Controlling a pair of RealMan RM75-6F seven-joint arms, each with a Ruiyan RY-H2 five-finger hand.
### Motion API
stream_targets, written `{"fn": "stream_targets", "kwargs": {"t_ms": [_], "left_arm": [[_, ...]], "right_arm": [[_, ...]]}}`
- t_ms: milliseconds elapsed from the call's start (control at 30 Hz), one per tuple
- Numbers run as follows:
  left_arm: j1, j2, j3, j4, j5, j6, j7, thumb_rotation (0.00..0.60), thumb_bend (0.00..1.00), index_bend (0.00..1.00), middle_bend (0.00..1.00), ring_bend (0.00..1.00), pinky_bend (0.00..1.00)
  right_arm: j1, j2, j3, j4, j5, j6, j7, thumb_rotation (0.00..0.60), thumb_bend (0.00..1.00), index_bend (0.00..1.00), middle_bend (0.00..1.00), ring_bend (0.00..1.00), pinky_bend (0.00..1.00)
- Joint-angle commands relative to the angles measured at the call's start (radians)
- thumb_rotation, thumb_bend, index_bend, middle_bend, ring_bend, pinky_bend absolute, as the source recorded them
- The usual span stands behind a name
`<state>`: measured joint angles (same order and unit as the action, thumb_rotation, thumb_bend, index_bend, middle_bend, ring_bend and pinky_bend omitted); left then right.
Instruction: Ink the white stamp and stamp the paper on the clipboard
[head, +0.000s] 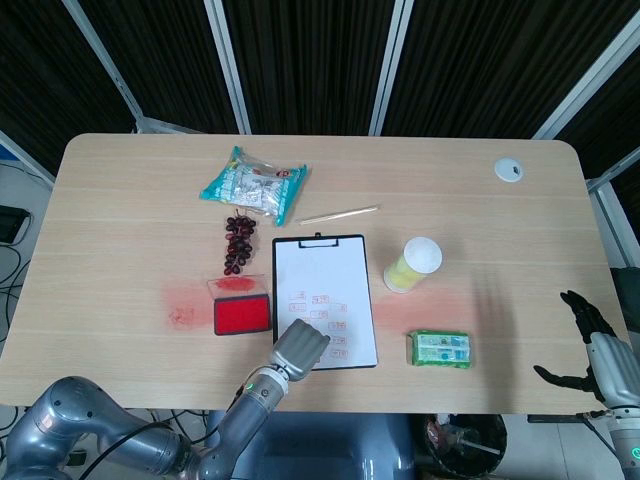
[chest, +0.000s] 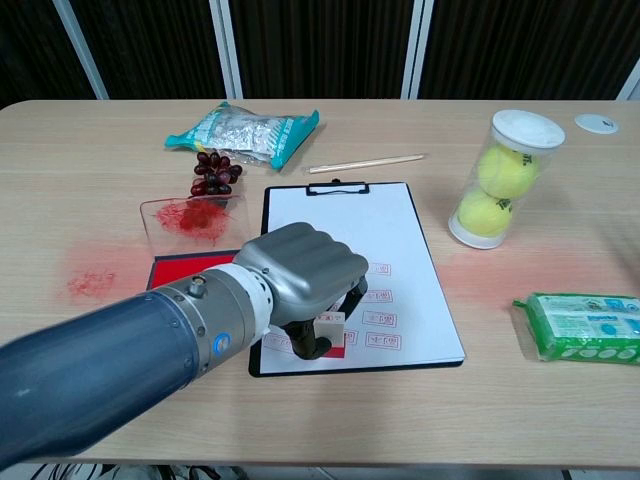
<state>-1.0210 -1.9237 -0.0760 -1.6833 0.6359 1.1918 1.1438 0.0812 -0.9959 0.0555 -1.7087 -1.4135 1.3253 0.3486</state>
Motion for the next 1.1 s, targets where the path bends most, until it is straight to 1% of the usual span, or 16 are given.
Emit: {"fn": "stream_targets", "kwargs": {"t_ms": [33, 200, 500, 633, 800, 967, 1100], "left_arm": [[-0.002, 0.007, -0.006, -0.006, 0.002, 0.003, 0.002, 0.600, 0.53, 0.79, 0.84, 0.95, 1.00], [-0.006, 0.020, -0.021, -0.027, 0.005, 0.008, 0.002, 0.600, 0.53, 0.79, 0.84, 0.95, 1.00], [-0.017, 0.076, -0.068, -0.124, 0.023, 0.037, -0.001, 0.600, 0.53, 0.79, 0.84, 0.95, 1.00], [-0.011, 0.122, -0.063, -0.171, 0.039, 0.052, -0.003, 0.600, 0.53, 0.79, 0.84, 0.95, 1.00], [0.023, 0.209, -0.020, -0.242, 0.079, 0.074, -0.028, 0.600, 0.53, 0.79, 0.84, 0.95, 1.00], [0.087, 0.329, 0.056, -0.294, 0.162, 0.090, -0.108, 0.600, 0.53, 0.78, 0.83, 0.95, 1.00], [0.137, 0.420, 0.118, -0.301, 0.240, 0.077, -0.195, 0.600, 0.53, 0.78, 0.83, 0.95, 1.00]], "right_arm": [[0.000, 0.000, 0.000, -0.001, -0.001, 0.000, -0.001, 0.600, 0.18, 0.07, 0.00, 0.00, 0.13], [0.000, -0.001, -0.001, -0.001, -0.002, 0.001, -0.003, 0.600, 0.18, 0.07, 0.00, 0.00, 0.13], [-0.001, -0.002, -0.001, 0.000, -0.002, 0.003, -0.007, 0.600, 0.18, 0.07, 0.00, 0.00, 0.13], [-0.002, -0.002, -0.001, -0.001, -0.003, 0.005, -0.009, 0.600, 0.18, 0.07, 0.00, 0.00, 0.13], [-0.002, -0.002, -0.001, 0.000, -0.004, 0.006, -0.011, 0.600, 0.18, 0.07, 0.00, 0.00, 0.13], [-0.002, -0.002, -0.002, -0.001, -0.007, 0.009, -0.015, 0.600, 0.18, 0.07, 0.00, 0.00, 0.13], [-0.003, -0.004, -0.003, -0.001, -0.010, 0.011, -0.020, 0.600, 0.18, 0.07, 0.00, 0.00, 0.13]]}}
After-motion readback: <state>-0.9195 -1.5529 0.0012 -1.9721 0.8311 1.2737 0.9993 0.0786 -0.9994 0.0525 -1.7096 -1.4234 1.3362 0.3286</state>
